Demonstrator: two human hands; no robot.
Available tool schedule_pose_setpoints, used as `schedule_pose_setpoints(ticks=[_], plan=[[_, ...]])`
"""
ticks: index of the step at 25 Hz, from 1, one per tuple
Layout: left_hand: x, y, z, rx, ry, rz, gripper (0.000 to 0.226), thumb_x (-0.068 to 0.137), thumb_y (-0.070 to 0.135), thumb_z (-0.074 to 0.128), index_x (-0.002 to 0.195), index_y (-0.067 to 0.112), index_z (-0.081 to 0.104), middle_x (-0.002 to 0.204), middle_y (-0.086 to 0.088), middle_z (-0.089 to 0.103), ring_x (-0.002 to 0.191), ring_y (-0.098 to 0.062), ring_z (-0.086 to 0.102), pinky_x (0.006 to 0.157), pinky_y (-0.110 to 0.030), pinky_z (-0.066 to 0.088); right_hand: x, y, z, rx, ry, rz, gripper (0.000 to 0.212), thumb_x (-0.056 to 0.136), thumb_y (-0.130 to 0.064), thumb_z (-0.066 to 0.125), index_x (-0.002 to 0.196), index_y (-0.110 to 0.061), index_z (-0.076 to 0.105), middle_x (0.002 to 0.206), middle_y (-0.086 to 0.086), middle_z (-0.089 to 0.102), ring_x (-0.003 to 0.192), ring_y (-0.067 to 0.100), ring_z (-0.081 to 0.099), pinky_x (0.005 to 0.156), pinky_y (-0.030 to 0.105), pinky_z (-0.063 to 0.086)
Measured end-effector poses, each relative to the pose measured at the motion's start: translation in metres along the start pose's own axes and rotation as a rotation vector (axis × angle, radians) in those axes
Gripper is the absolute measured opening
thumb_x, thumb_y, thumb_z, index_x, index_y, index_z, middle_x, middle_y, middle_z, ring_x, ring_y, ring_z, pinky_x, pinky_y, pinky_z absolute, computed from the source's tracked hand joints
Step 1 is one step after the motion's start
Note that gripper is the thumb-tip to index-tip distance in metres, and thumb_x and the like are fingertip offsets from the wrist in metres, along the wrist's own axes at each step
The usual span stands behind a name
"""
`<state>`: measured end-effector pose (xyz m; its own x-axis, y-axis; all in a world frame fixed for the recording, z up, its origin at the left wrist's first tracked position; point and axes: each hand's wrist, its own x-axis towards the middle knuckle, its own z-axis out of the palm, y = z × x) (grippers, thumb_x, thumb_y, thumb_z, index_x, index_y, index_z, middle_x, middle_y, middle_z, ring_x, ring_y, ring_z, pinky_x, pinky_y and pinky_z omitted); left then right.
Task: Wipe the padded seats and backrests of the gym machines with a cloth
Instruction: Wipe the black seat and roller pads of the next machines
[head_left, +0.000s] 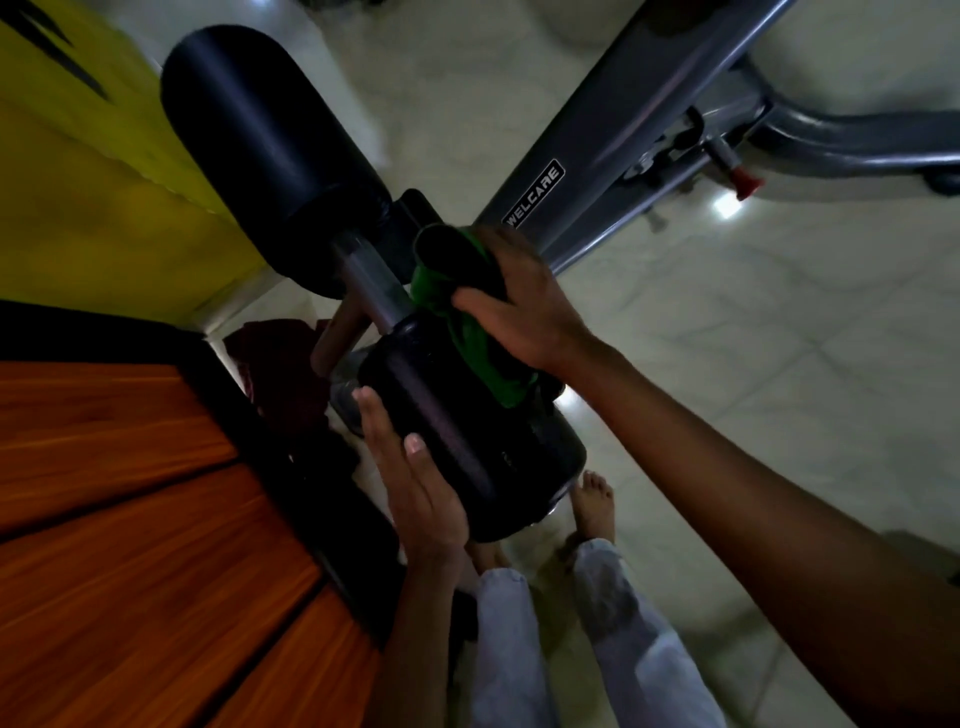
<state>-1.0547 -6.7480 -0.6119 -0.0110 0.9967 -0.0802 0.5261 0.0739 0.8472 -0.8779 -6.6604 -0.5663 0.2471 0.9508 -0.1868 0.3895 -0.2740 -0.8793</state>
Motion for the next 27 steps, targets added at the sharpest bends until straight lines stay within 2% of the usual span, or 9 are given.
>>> schedule_pose_setpoints(ticks=[2, 5, 7, 9, 14, 19, 22, 24, 27], plan=[[0.002, -0.001, -0.008, 0.005, 0.103, -0.040, 0.058, 0.101, 0.044, 0.024, 0.148, 0.011, 0.018, 0.158, -0.013, 0.014, 0.146, -0.011, 0.013, 0.119, -0.033, 0.020, -0.004, 0.006, -0.011, -0.032, 0.046, 0.028, 0.061, 0.074, -0.032, 0.055, 0.130, -0.010, 0.052, 0.116, 0.007, 0.052, 0.110, 0.023, 0.053, 0.088, 0.024, 0.040], [0.015, 0.025, 0.005, 0.050, 0.129, 0.040, 0.055, 0.101, 0.032, 0.027, 0.149, 0.005, 0.021, 0.157, -0.005, 0.011, 0.144, -0.003, 0.009, 0.115, -0.016, 0.012, -0.005, 0.008, 0.005, -0.159, -0.036, -0.068, 0.064, 0.074, -0.040, 0.052, 0.131, -0.012, 0.052, 0.123, 0.011, 0.051, 0.112, 0.029, 0.052, 0.095, 0.037, 0.044], [0.018, 0.037, 0.017, 0.172, 0.040, 0.083, 0.053, 0.100, 0.030, 0.026, 0.150, 0.011, 0.021, 0.157, 0.003, 0.010, 0.146, -0.010, 0.005, 0.117, -0.020, 0.005, -0.016, 0.008, 0.018, -0.202, -0.043, -0.085, 0.068, 0.072, -0.045, 0.045, 0.133, -0.015, 0.051, 0.125, 0.012, 0.050, 0.112, 0.032, 0.052, 0.094, 0.038, 0.044], [0.018, 0.034, 0.021, 0.244, 0.033, 0.104, 0.052, 0.100, 0.029, 0.026, 0.150, 0.012, 0.023, 0.158, 0.001, 0.013, 0.147, -0.016, 0.005, 0.119, -0.027, 0.002, -0.045, 0.014, 0.014, -0.199, -0.002, -0.061, 0.068, 0.072, -0.044, 0.044, 0.135, -0.018, 0.047, 0.126, 0.011, 0.049, 0.112, 0.030, 0.050, 0.092, 0.037, 0.044], [0.017, 0.034, 0.017, 0.252, 0.050, 0.127, 0.051, 0.100, 0.022, 0.029, 0.148, 0.005, 0.027, 0.157, -0.005, 0.017, 0.147, -0.017, 0.004, 0.118, -0.024, -0.001, -0.125, 0.034, -0.002, -0.178, 0.015, -0.029, 0.062, 0.070, -0.036, 0.051, 0.131, -0.025, 0.045, 0.129, 0.003, 0.043, 0.117, 0.020, 0.047, 0.093, 0.044, 0.048], [0.021, 0.033, 0.017, 0.252, 0.050, 0.119, 0.051, 0.100, 0.028, 0.029, 0.147, 0.008, 0.029, 0.156, -0.005, 0.023, 0.147, -0.015, 0.007, 0.119, -0.028, 0.006, -0.034, 0.000, 0.016, -0.251, -0.037, -0.012, 0.069, 0.073, -0.047, 0.039, 0.134, -0.017, 0.046, 0.129, 0.012, 0.044, 0.113, 0.032, 0.047, 0.094, 0.045, 0.045], [0.031, 0.038, 0.008, 0.277, 0.079, 0.121, 0.050, 0.099, 0.034, 0.030, 0.143, 0.012, 0.034, 0.149, -0.003, 0.034, 0.139, -0.019, 0.024, 0.113, -0.041, 0.023, 0.000, -0.014, 0.022, -0.314, -0.097, -0.090, 0.069, 0.072, -0.048, 0.038, 0.133, -0.019, 0.047, 0.129, 0.010, 0.045, 0.113, 0.031, 0.047, 0.092, 0.045, 0.045], [0.067, 0.045, -0.003, 0.240, 0.127, 0.094, 0.052, 0.096, 0.034, 0.034, 0.141, 0.009, 0.037, 0.144, -0.010, 0.040, 0.132, -0.022, 0.033, 0.107, -0.047, 0.030, 0.010, -0.017, 0.022, -0.283, -0.129, -0.107, 0.071, 0.070, -0.047, 0.040, 0.134, -0.018, 0.048, 0.130, 0.009, 0.046, 0.115, 0.029, 0.047, 0.096, 0.043, 0.044], [0.157, 0.054, -0.021, 0.152, 0.171, 0.159, 0.052, 0.097, 0.030, 0.035, 0.140, 0.002, 0.040, 0.145, -0.014, 0.040, 0.133, -0.021, 0.033, 0.110, -0.034, 0.026, 0.051, -0.038, 0.026, -0.223, -0.051, -0.100, 0.071, 0.068, -0.046, 0.043, 0.131, -0.013, 0.051, 0.126, 0.009, 0.048, 0.113, 0.026, 0.049, 0.097, 0.035, 0.042]])
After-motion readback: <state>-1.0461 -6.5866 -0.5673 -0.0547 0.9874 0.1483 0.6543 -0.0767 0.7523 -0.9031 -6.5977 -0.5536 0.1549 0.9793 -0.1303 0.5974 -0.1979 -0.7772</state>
